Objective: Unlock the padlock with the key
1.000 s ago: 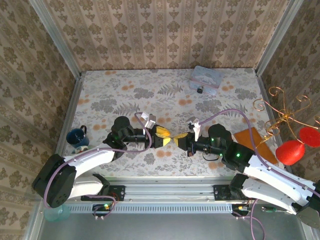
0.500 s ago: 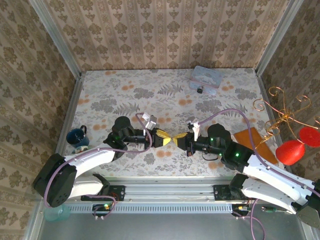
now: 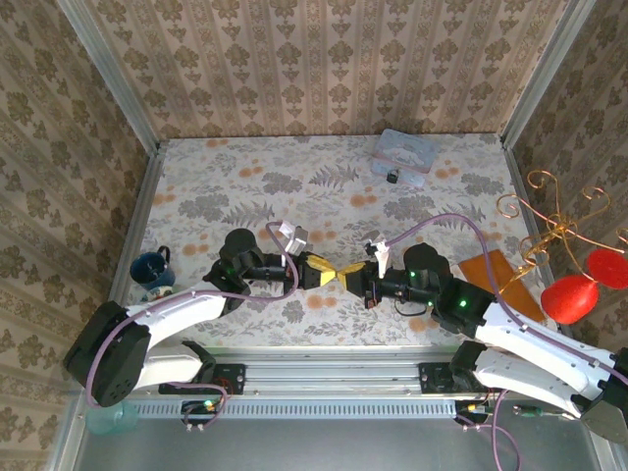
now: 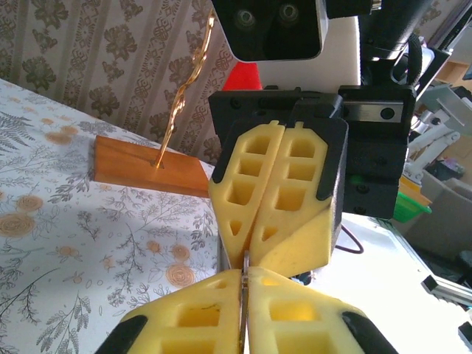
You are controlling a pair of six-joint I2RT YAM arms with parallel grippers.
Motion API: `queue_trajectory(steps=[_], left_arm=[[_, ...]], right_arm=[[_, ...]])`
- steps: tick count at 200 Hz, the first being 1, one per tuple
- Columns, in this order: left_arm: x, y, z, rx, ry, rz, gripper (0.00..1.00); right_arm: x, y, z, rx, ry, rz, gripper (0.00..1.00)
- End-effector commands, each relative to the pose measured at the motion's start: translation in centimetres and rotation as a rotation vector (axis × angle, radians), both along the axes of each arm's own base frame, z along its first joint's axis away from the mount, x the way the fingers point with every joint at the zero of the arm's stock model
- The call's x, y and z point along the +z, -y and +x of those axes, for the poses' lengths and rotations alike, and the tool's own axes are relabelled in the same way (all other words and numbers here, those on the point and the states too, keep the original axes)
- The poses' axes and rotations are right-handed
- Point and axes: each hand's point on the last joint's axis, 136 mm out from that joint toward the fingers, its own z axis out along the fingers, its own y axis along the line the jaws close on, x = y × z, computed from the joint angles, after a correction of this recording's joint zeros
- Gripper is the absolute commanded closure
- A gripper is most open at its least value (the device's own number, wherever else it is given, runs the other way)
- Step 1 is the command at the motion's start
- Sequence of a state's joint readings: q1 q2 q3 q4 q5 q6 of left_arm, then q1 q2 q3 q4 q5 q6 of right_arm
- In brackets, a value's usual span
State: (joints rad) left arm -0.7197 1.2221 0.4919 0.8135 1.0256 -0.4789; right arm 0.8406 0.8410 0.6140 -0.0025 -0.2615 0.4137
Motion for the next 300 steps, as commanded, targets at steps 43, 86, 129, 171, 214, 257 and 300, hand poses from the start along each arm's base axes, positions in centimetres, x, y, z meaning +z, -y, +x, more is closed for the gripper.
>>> queue_trajectory(steps=[43, 86, 129, 171, 214, 257, 300], left_arm=[[1.0, -0.8, 1.1, 0.134, 0.067, -0.023, 1.00], [-2.6, -5.2, 7.2, 0.583, -0.015, 0.199, 1.00], [-5.3, -10.3, 8.6, 0.839, -0.055, 0.340, 1.00], [-7.7, -13.6, 8.2, 0.971, 0.016, 0.376, 1.00], [-7.6, -15.2, 7.5, 1.026, 0.068, 0.346, 1.00], [-7.5, -15.3, 7.3, 1.030, 0.069, 0.372, 1.00], [-7.8, -15.0, 7.2, 1.020, 0.071, 0.402, 1.00]], right_arm=[[1.6, 0.5, 1.3, -0.088, 0.013, 0.018, 0.74], [3.4, 3.0, 5.2, -0.360, 0.000, -0.070, 0.52], [2.4, 3.1, 10.4, -0.591, -0.037, -0.229, 0.44], [-1.6, 1.7, 16.3, -0.719, -0.148, -0.396, 0.33], [-5.9, 5.1, 22.7, -1.017, -0.273, -0.502, 0.31], [-8.6, 6.1, 27.1, -1.199, -0.260, -0.562, 0.32], [-13.6, 8.7, 30.9, -1.249, -0.325, -0.636, 0.34]])
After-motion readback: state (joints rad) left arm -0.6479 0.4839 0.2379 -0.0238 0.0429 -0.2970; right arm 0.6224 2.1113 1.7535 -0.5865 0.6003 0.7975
